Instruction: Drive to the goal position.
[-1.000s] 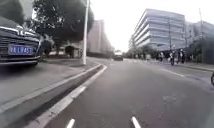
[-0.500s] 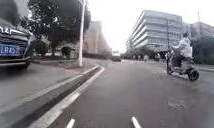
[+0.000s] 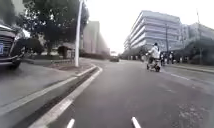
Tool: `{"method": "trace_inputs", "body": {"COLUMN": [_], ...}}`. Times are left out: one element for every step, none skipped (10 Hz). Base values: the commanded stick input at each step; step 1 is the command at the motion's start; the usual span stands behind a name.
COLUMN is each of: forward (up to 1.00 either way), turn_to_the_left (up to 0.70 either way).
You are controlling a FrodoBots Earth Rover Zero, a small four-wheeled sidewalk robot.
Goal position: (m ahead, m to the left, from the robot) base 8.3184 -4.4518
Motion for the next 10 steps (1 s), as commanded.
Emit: {"method": "trace_inputs", "body": {"forward": [0.70, 0.70, 0.70, 0.70, 0.70, 0.70, 0.70, 0.70, 0.70, 0.70], "turn_to_the_left": [-0.14, -0.14, -0.14, -0.14, -0.14, -0.14, -0.14, -0.14, -0.14, -0.14]}}
